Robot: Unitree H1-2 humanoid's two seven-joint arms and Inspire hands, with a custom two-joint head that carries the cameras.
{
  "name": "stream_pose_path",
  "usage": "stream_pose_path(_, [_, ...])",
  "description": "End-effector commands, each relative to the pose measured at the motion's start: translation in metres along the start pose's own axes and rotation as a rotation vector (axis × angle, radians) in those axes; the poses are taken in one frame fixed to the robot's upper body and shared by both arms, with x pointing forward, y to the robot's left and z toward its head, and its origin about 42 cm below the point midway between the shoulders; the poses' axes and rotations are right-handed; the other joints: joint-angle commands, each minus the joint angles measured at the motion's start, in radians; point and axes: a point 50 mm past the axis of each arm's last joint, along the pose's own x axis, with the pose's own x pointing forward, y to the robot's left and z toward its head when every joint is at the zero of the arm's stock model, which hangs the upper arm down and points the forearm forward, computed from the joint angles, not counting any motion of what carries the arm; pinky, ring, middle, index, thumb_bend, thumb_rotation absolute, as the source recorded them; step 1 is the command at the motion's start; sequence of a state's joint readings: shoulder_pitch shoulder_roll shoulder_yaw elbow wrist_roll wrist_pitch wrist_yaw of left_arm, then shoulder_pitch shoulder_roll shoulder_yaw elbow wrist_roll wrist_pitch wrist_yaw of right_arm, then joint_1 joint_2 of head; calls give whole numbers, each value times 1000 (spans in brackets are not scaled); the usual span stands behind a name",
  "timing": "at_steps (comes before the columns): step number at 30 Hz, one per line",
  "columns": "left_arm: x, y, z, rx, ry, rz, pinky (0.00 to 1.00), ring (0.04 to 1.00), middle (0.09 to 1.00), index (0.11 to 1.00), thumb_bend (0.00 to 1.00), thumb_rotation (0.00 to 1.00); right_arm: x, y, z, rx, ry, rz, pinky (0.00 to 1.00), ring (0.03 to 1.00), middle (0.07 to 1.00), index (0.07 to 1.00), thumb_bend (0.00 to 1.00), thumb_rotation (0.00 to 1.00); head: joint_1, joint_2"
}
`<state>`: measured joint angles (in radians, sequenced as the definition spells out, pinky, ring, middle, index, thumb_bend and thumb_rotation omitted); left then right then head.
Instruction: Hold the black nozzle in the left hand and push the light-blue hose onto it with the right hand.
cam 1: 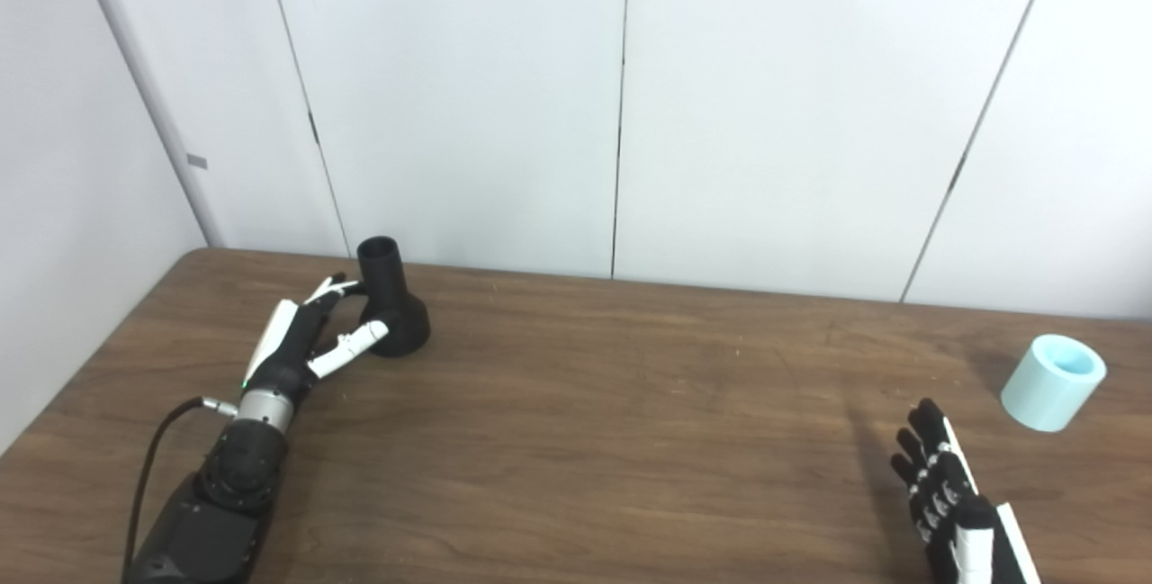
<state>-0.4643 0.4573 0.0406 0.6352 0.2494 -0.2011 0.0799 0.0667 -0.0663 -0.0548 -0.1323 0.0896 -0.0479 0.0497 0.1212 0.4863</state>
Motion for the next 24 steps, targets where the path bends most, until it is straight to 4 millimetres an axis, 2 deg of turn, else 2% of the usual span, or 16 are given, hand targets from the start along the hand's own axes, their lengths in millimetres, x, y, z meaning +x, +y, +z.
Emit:
stream_pose_path(1, [18,17,18,30,-58,49,1000,985,974,720,796,692,-21,3,-22,21,85,-11,970,991,1000,1000,733,1000,2,1])
stream_pose_path(9, [28,15,22,65,-69,48,1000,966,974,720,804,694,-21,2,-22,21,86,-8,970,989,1000,1000,735,1000,0,3])
stream_pose_path(16, [34,9,30,88,-70,24,1000,999,975,724,821,699,-22,3,-21,19,87,-7,958,980,1000,1000,736,1000,-1,7])
stream_pose_path(22, [40,6,36,118,-63,8,1000,991,976,723,828,708,-23,4,-21,20,89,-9,956,976,1000,1000,734,1000,-2,13])
stream_pose_path(24, [42,5,36,154,-49,12,1000,974,975,718,795,742,-23,6,-20,21,89,-8,955,976,1000,1000,728,1000,-4,15])
